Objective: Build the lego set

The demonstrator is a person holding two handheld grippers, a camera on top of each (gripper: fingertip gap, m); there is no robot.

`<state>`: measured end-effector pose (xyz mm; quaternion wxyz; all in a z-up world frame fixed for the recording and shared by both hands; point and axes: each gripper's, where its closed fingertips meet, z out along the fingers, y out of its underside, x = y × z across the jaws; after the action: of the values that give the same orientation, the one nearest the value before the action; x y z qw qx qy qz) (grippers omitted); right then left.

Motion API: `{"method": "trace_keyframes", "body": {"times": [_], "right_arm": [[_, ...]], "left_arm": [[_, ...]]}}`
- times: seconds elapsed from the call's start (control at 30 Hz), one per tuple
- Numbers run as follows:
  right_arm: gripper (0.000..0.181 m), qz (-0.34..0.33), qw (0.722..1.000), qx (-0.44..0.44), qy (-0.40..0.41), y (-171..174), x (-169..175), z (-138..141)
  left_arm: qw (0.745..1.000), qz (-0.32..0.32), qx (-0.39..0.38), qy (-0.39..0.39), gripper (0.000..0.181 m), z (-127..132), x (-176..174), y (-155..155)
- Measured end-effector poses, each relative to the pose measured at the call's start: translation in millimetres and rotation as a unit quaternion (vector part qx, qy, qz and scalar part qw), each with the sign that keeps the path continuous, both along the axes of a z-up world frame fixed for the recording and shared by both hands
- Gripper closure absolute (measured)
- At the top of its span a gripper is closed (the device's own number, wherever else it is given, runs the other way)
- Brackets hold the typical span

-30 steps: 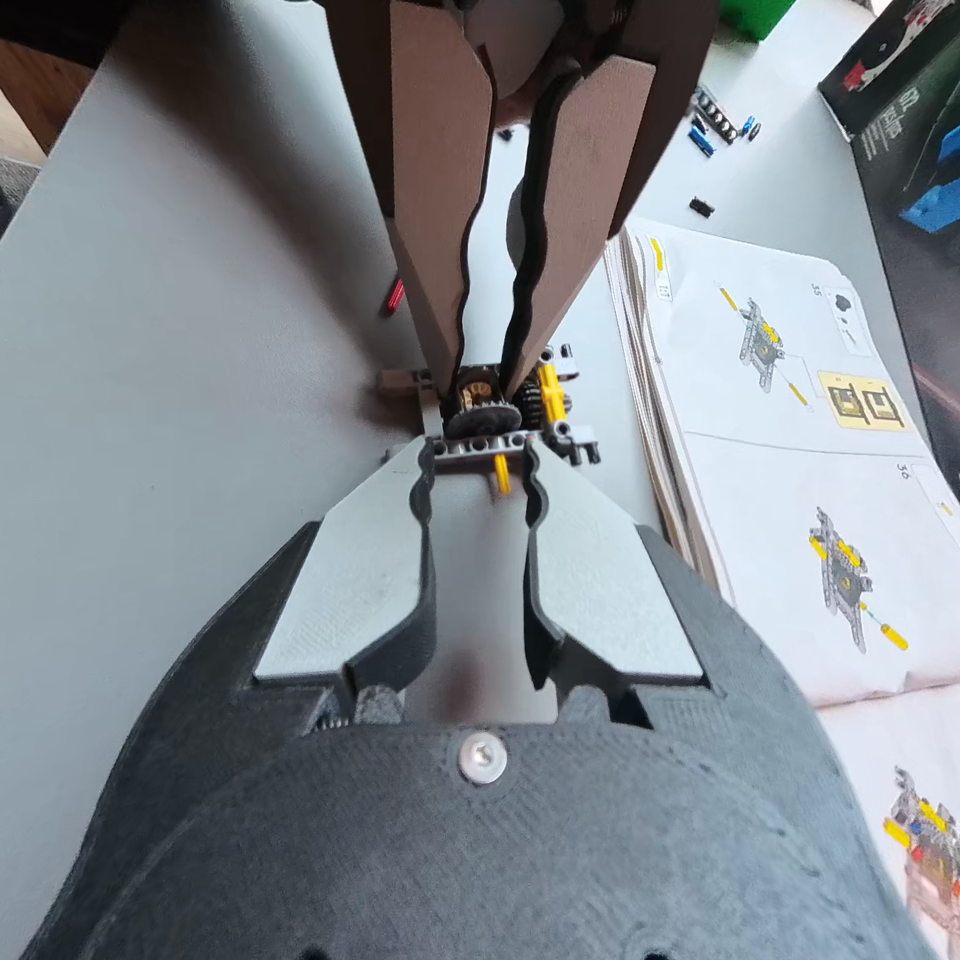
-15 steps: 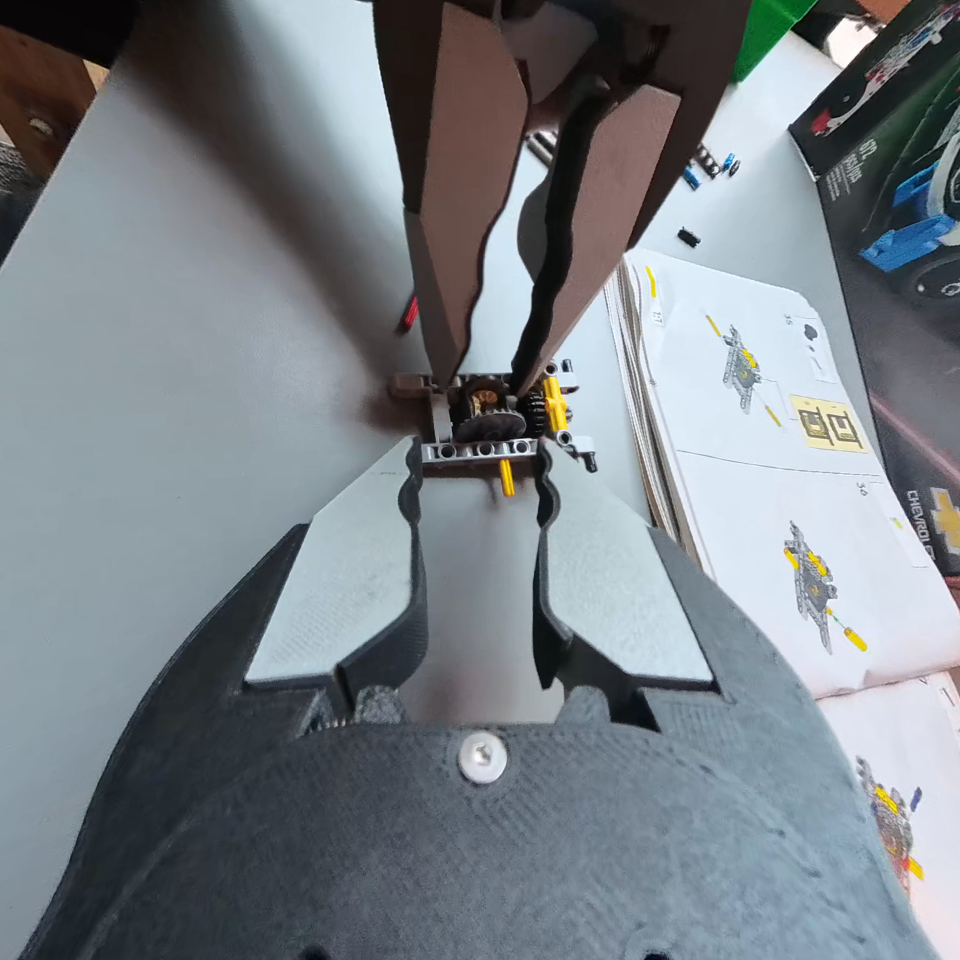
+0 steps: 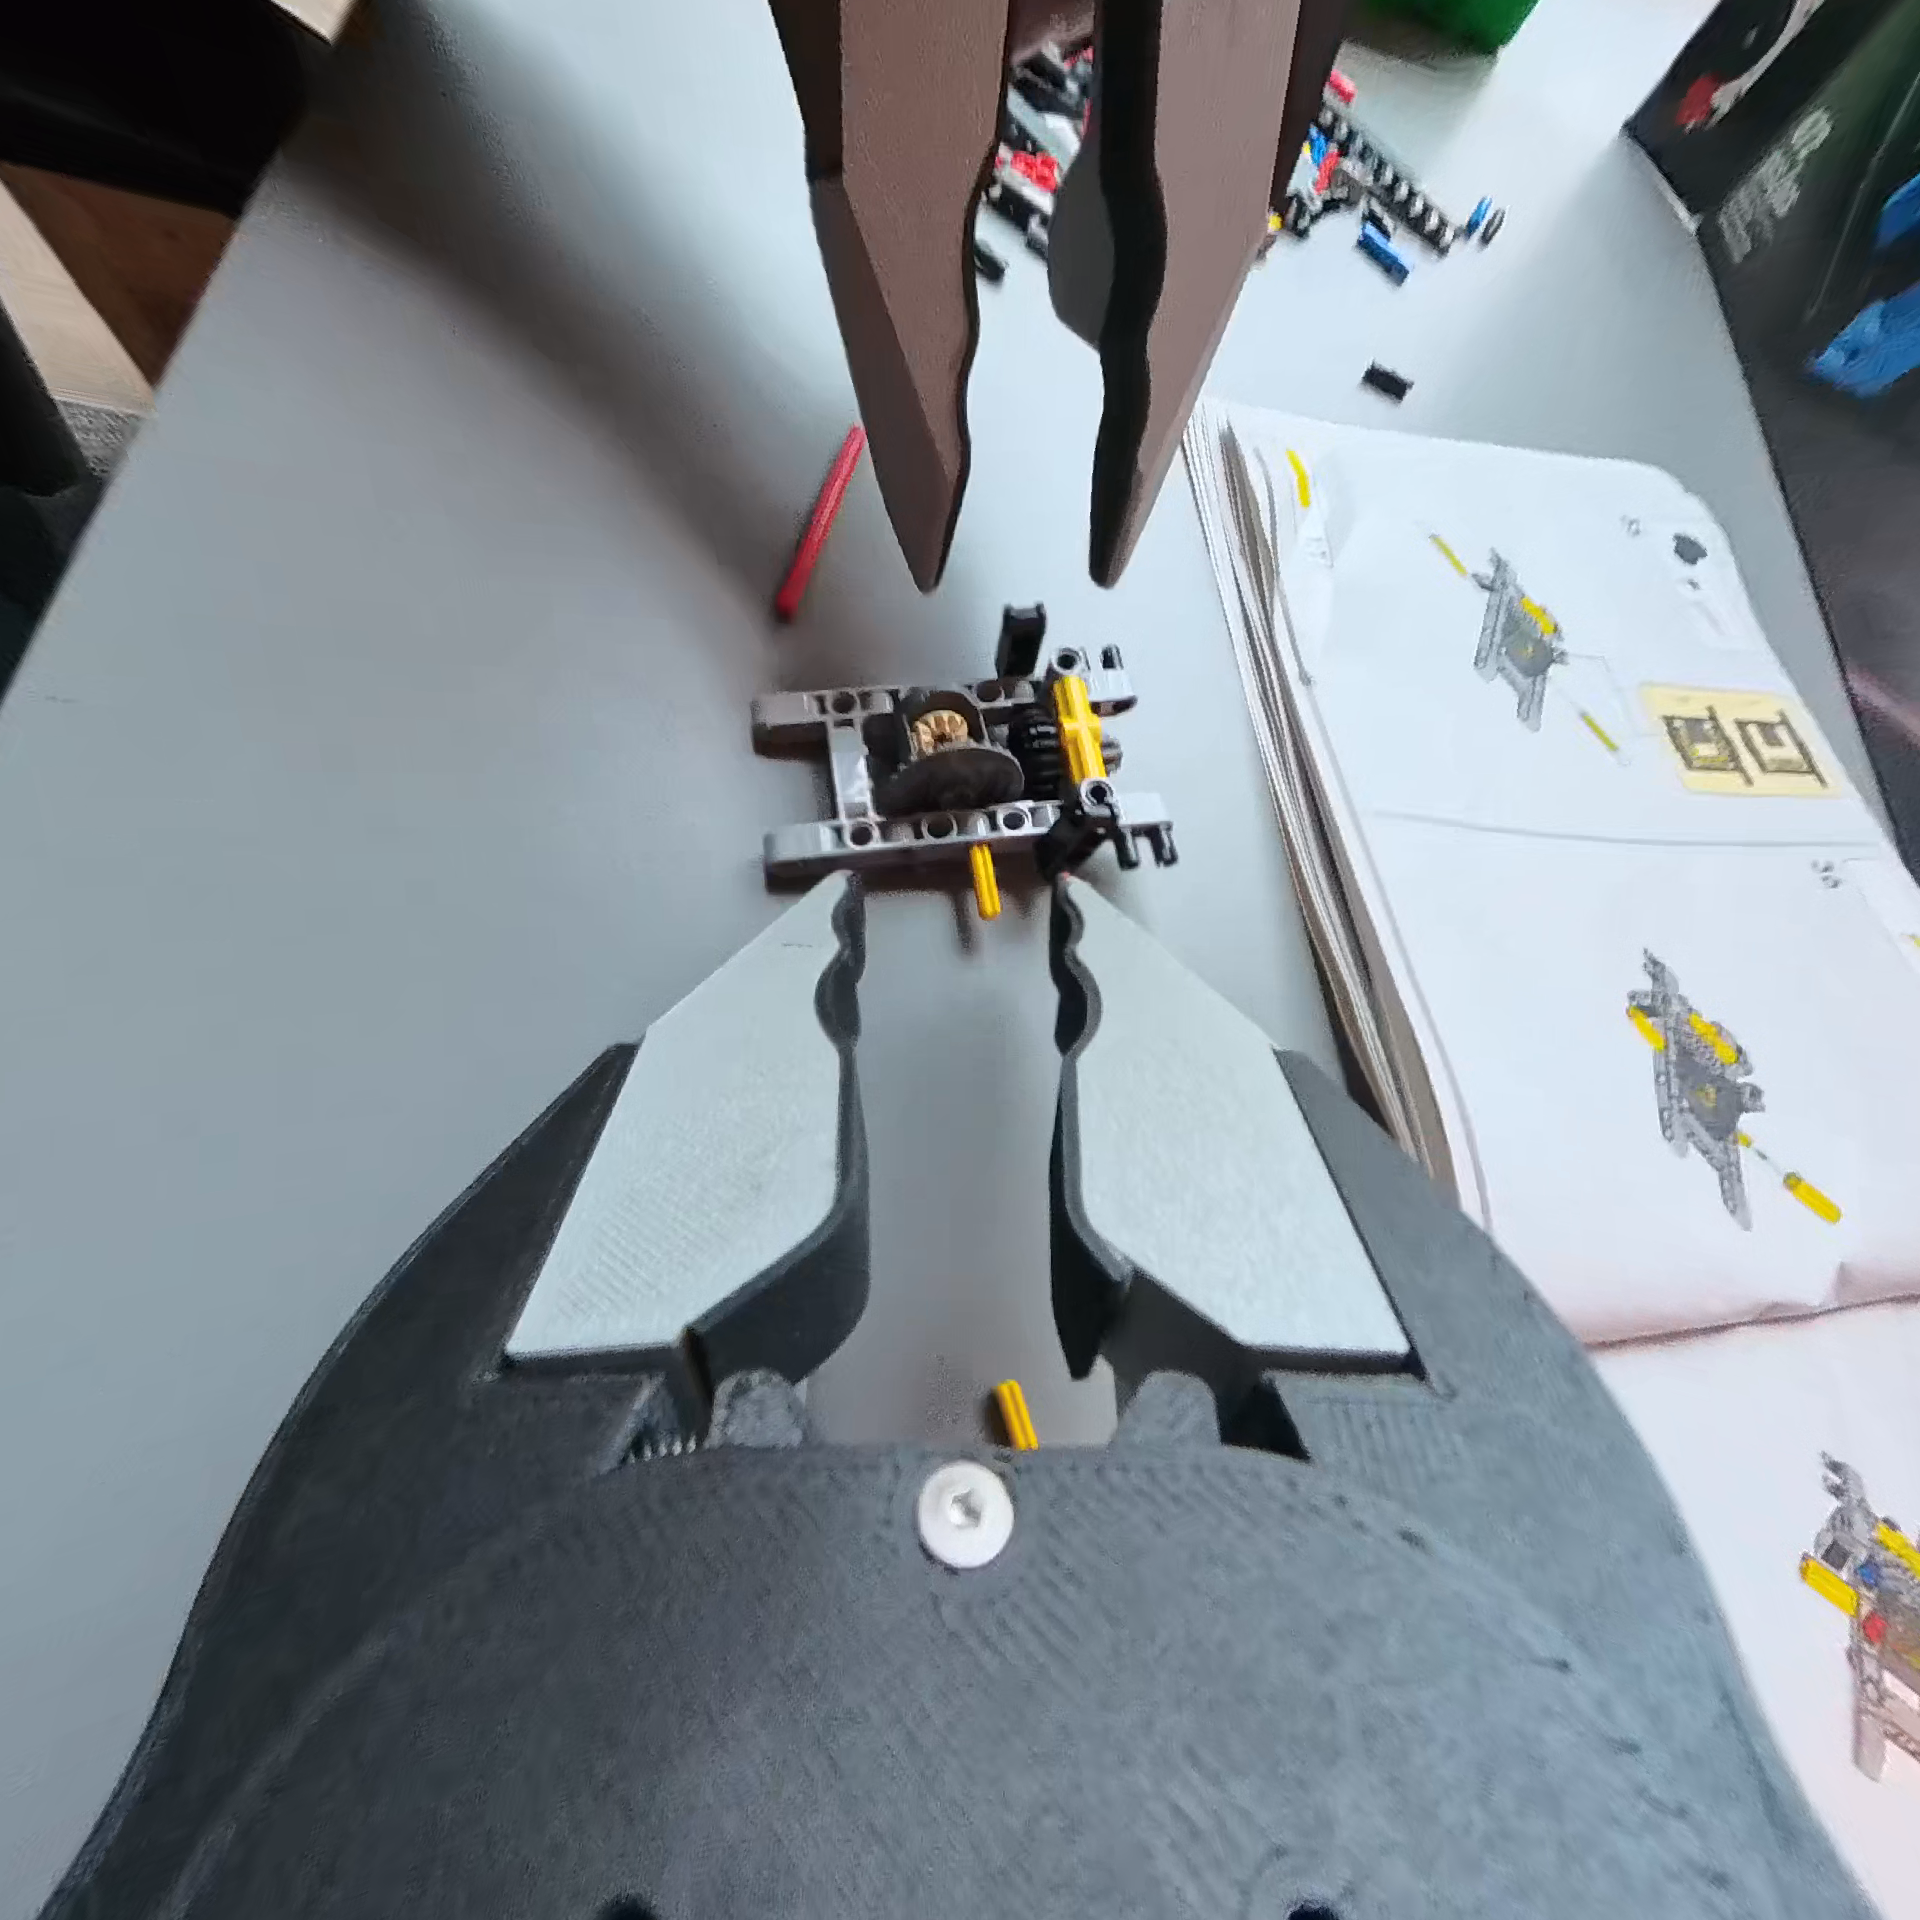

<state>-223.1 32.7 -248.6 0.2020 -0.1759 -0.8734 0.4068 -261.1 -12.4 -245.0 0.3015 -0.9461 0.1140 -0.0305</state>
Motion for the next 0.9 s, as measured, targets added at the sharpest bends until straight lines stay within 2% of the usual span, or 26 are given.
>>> {"method": "trace_keyframes", "body": {"times": [0.23, 0.4, 0.5, 0.77, 0.9], "right_arm": [[0.161, -0.009, 0.999, 0.027, -0.022, 3.8, -7.2, -13.2], [0.174, 0.003, 0.999, 0.044, -0.024, 1.1, -10.3, -17.9], [0.180, 0.010, 0.999, 0.045, -0.025, -0.3, -10.3, -18.5], [0.180, 0.013, 0.999, 0.041, -0.032, 2.2, -10.2, -18.6], [0.181, 0.011, 0.998, 0.038, -0.040, 4.4, -10.3, -18.9]], "left_arm": [[1.000, -0.020, 0.003, 0.016, 0.150, -10.4, 5.9, 3.8], [0.998, -0.020, 0.046, 0.029, 0.150, 2.1, 8.1, 5.0], [0.997, -0.038, 0.064, 0.030, 0.156, 10.5, 21.3, 4.6], [0.998, -0.027, 0.029, 0.044, 0.153, -5.2, 24.9, 16.4], [0.997, -0.032, 0.035, 0.061, 0.153, -3.2, 26.5, 17.2]]}}
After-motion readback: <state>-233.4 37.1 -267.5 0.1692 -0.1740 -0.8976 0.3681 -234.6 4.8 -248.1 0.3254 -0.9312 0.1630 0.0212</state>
